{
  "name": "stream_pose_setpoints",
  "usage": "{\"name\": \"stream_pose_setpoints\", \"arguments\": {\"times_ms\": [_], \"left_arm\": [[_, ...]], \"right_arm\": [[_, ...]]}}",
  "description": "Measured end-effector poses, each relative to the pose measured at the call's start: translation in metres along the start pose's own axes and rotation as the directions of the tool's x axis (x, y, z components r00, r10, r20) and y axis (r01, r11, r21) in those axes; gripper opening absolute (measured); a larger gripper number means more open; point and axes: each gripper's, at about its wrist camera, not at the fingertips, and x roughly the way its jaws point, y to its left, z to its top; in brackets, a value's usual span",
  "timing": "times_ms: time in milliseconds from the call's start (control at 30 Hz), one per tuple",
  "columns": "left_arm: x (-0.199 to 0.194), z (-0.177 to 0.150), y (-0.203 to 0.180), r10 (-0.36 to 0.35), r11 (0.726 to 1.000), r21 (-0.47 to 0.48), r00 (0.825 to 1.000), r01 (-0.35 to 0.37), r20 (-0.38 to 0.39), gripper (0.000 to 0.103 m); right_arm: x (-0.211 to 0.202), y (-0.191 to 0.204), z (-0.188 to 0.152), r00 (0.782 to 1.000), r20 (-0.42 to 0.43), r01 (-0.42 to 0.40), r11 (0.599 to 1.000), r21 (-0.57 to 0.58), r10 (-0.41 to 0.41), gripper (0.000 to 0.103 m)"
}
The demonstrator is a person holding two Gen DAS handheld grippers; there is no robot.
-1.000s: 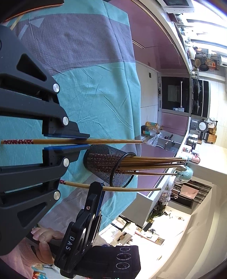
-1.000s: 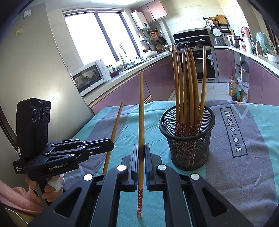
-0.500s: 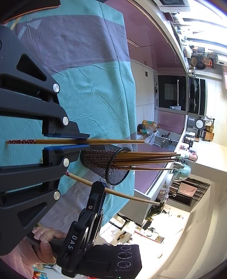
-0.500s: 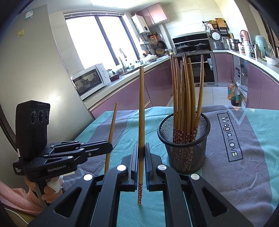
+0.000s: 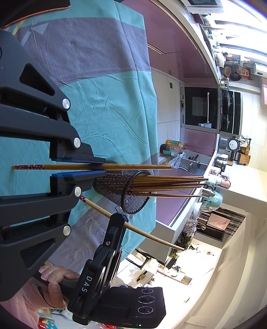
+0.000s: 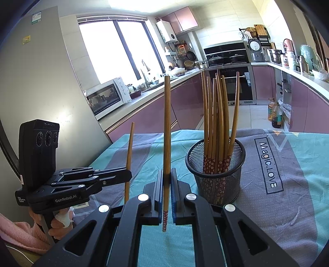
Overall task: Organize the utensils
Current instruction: 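Lower both held chopsticks into the mesh cup beside the others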
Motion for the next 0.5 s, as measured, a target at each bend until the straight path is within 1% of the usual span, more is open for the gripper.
{"name": "stream_pose_setpoints", "arguments": {"times_ms": [500], "left_arm": [[-0.0015,0.0046,-0.0032,0.000,1.000,0.010,1.000,0.000,0.013,0.007]], "right_arm": [[-0.0068,0.0025,0.0057,1.000,0.016,0.006,1.000,-0.012,-0.006,0.006]]}}
